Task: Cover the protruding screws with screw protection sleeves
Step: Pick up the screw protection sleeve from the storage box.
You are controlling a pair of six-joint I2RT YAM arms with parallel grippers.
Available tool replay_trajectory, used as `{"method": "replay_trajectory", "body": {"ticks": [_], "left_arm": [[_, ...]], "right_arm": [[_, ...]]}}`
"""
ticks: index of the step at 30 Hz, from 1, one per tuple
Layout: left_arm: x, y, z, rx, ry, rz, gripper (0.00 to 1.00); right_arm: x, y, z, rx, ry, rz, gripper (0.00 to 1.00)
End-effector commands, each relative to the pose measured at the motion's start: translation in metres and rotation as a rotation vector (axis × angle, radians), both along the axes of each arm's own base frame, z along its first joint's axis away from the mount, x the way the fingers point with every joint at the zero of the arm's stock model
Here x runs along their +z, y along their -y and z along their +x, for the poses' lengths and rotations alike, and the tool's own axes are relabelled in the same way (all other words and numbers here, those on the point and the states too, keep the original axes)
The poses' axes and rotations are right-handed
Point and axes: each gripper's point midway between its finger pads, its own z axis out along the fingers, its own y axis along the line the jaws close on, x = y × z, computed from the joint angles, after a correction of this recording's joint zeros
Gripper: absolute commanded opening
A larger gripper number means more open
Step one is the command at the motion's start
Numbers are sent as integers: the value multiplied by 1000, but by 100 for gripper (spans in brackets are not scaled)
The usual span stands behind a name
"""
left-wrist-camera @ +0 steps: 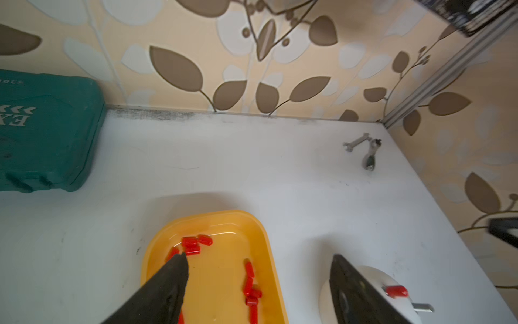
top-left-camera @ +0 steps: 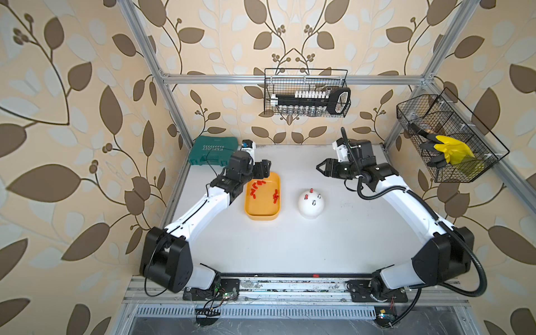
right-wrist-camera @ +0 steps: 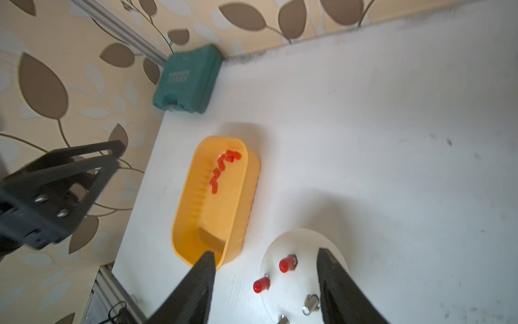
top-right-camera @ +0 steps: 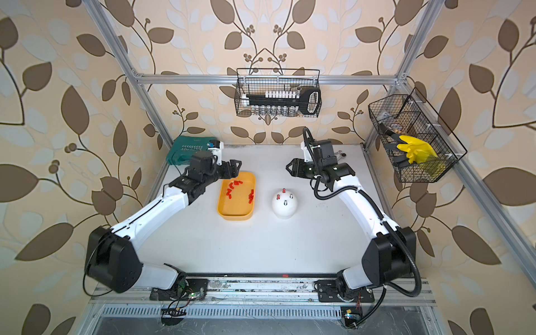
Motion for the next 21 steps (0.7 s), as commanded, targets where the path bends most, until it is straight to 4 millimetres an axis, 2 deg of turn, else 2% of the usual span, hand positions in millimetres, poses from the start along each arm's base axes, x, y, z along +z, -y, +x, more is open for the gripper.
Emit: {"method": "replay_trajectory", "body": {"ticks": [1, 4, 7, 10, 15, 21], "left_arm": [[-85, -19, -34, 58, -406, 138, 66], [-104, -21, -27, 36, -588, 143, 49], [-121, -16, -21, 6, -732, 186, 42], [-132, -19, -19, 52, -802, 207, 44], [-147, -43, -20, 165, -856, 319, 45], [-171, -35, -17, 177, -893, 339, 40]], "right_arm": [[-13, 4, 14, -61, 29, 27, 59], [-33, -4, 20, -40, -42, 40, 59], [-44, -13, 24, -6, -105, 42, 58], [-49, -12, 27, -9, -109, 27, 58], [-53, -13, 31, 7, -115, 1, 58], [-61, -17, 33, 29, -136, 5, 58]]}}
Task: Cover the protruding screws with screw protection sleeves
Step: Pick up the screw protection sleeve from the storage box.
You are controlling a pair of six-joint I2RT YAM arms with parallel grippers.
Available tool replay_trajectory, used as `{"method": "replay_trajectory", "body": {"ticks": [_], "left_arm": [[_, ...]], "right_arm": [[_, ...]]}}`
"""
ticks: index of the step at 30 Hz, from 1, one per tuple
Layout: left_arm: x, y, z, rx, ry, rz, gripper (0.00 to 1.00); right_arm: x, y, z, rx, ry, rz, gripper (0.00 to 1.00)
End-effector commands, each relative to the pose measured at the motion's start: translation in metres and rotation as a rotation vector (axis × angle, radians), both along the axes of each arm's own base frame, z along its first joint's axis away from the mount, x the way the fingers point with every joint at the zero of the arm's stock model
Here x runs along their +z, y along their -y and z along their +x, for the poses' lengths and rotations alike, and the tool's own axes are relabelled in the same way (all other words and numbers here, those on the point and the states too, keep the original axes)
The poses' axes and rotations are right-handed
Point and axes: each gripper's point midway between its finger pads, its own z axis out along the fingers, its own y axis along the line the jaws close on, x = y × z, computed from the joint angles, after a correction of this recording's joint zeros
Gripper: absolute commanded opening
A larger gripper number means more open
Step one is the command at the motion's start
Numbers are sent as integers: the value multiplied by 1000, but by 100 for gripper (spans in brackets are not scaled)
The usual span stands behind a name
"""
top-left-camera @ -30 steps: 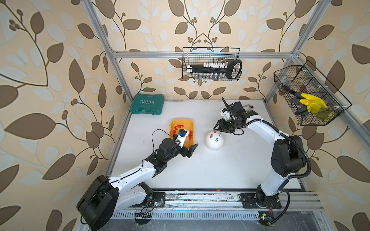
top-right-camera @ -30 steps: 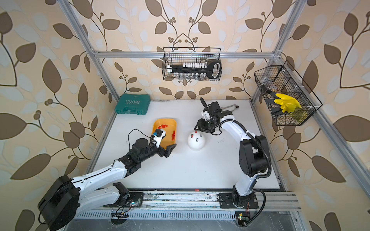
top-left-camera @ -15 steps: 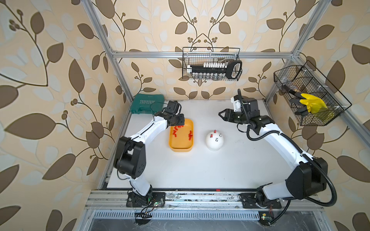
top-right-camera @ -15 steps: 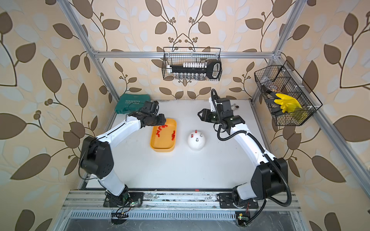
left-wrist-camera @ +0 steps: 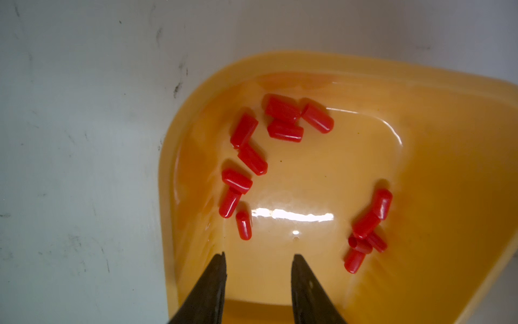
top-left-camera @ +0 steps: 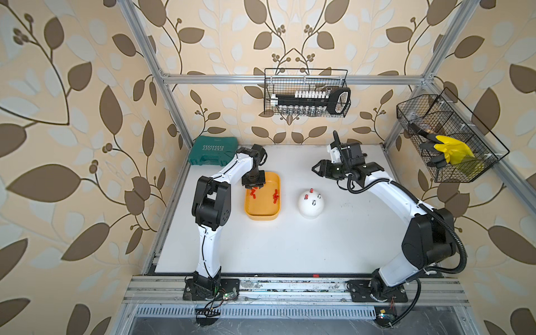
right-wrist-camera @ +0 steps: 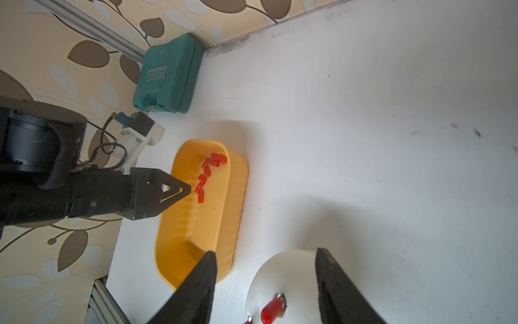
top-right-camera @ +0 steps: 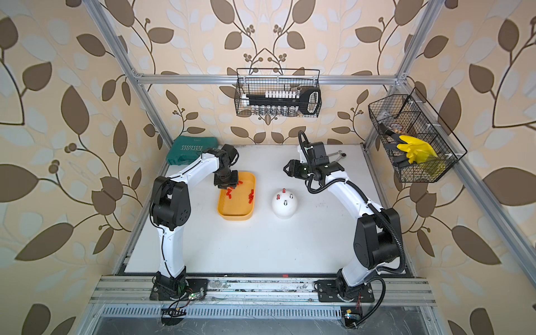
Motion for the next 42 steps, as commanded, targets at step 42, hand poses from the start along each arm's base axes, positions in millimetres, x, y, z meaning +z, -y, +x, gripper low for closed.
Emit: {"method": "replay_trajectory", "body": {"ticks": [42], "left_arm": [[-18, -10, -14, 10, -14, 173, 23]], "right_arm": [[-4, -13, -6, 71, -30, 46, 57]]}}
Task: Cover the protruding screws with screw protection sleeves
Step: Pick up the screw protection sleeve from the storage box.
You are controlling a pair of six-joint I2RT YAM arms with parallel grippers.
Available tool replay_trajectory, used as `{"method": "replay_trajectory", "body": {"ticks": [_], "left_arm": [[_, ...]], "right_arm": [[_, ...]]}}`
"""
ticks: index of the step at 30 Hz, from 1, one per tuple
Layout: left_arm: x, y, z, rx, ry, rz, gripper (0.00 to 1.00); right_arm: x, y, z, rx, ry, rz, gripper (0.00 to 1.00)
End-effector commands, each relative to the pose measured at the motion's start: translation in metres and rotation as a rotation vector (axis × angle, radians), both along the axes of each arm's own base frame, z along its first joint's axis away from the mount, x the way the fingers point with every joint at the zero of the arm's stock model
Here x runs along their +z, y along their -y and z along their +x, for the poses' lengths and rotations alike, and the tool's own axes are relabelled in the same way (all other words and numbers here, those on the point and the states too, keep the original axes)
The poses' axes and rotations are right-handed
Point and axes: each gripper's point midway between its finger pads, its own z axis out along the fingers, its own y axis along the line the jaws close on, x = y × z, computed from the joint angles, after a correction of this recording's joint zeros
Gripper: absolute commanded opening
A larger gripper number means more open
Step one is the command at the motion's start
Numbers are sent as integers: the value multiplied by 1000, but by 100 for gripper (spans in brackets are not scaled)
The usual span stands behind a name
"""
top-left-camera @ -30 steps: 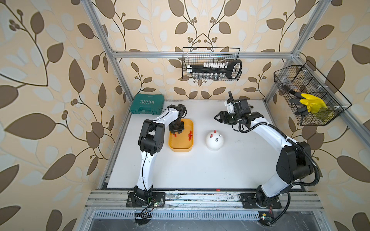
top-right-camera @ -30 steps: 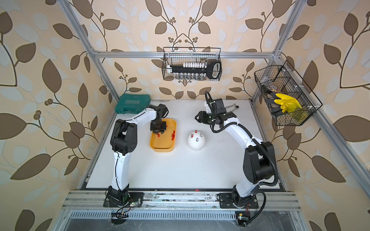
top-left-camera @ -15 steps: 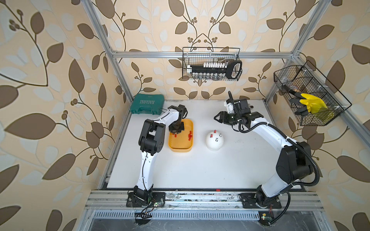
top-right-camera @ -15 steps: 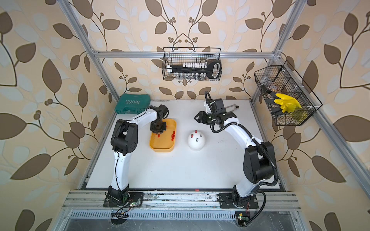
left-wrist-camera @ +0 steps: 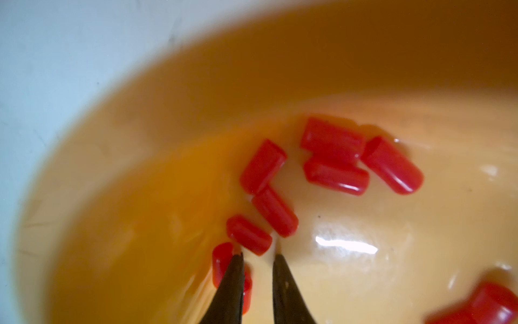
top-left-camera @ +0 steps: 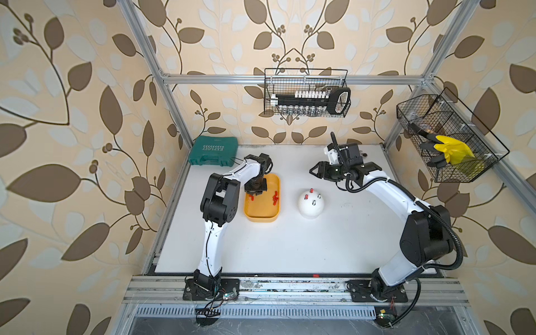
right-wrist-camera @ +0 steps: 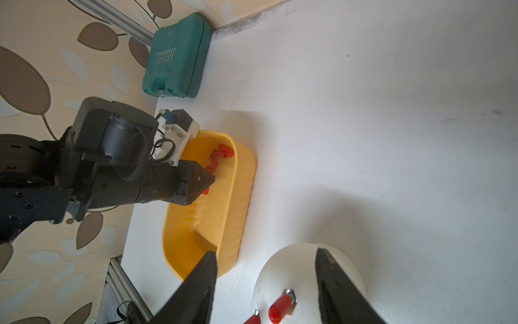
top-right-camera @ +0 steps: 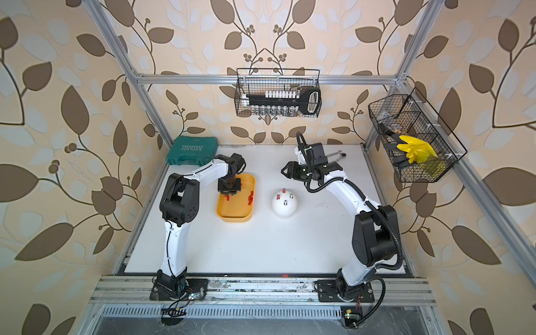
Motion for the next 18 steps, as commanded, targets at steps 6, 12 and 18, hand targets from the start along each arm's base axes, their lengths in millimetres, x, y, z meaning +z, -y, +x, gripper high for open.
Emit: {"method": "replay_trajectory", "body": {"ticks": [6, 12, 18], "left_arm": [[45, -1, -6, -17, 58, 24, 24], [45, -6, -14, -2, 53, 42, 25], [26, -4, -15, -1, 28, 38, 25]], "right_arm": [[3, -3, -1, 15, 6, 12, 57], [4, -3, -2, 18, 6, 15, 57], [4, -6, -3, 27, 1, 26, 57]]}}
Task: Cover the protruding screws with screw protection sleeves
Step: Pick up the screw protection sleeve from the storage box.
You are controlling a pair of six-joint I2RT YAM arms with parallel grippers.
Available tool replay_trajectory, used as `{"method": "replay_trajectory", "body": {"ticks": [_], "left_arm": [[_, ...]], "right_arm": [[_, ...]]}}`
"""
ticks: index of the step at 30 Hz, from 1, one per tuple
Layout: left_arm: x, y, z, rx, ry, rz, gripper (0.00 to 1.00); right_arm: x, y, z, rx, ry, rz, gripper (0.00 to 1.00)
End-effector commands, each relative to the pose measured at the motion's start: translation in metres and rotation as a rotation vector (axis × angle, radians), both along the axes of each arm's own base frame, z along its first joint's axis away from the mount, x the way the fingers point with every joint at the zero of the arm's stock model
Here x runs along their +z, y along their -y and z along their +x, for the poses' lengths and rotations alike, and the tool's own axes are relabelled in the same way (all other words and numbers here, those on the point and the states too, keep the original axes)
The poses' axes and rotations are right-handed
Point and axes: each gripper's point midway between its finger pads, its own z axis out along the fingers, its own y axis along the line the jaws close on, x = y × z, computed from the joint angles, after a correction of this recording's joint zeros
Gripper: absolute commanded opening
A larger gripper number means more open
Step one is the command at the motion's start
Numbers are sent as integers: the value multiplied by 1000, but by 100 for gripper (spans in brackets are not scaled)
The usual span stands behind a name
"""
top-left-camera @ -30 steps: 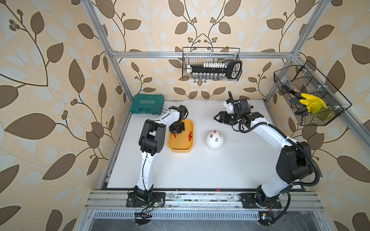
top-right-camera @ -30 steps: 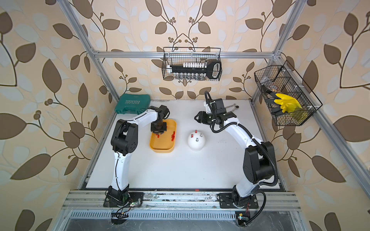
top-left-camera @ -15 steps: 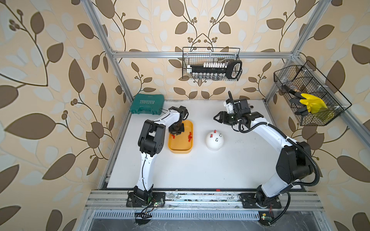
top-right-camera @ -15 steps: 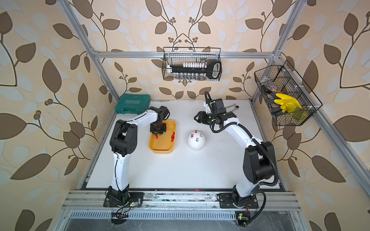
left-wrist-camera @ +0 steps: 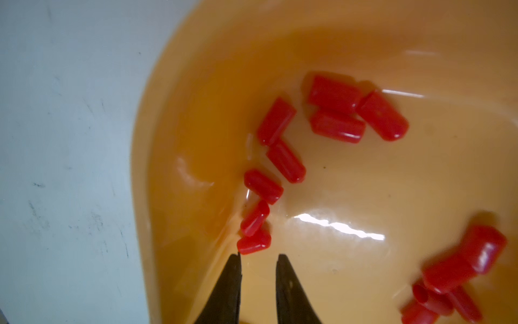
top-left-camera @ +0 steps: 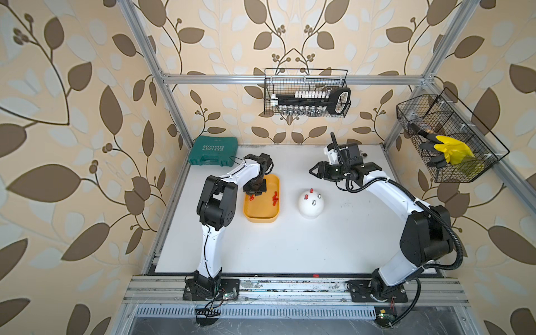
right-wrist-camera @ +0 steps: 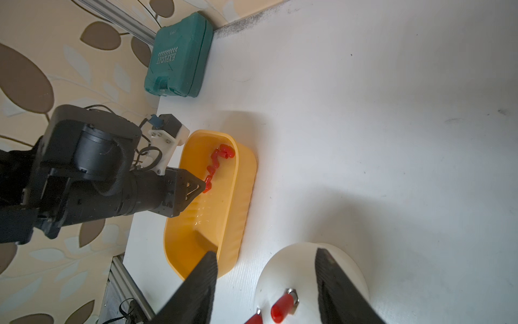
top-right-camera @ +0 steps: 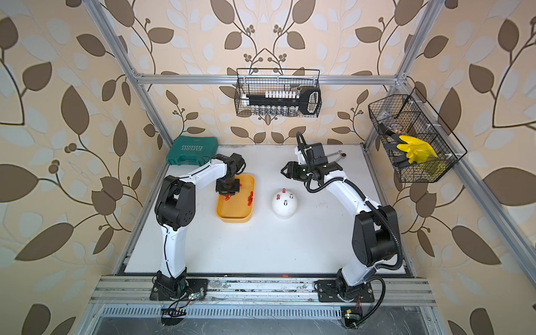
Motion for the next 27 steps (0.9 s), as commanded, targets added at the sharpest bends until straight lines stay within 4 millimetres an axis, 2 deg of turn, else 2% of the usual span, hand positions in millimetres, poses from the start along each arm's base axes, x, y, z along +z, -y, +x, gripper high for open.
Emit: {"method": "replay_trajectory", "body": {"ticks": [1, 8, 13, 15, 16, 18, 27], "left_arm": [[6, 1, -1, 7, 17, 10, 25], [-14, 2, 2, -21, -10, 23, 28], [-27, 3, -4, -12, -34, 13, 29], [-30, 2, -7, -7, -45, 14, 27], [-31, 2, -8, -8, -48, 12, 22], [-29, 2, -10, -6, -51, 9, 15], [-14, 7, -4, -23, -14, -7, 12]], "right_arm": [[4, -4, -2, 18, 5, 19, 57], [5, -6, -3, 23, 9, 26, 57], [7, -6, -4, 26, 15, 28, 57], [8, -6, -4, 26, 17, 29, 57], [9, -6, -4, 25, 19, 29, 57], [8, -6, -4, 22, 16, 31, 57], [10, -7, -4, 26, 23, 39, 57]]}}
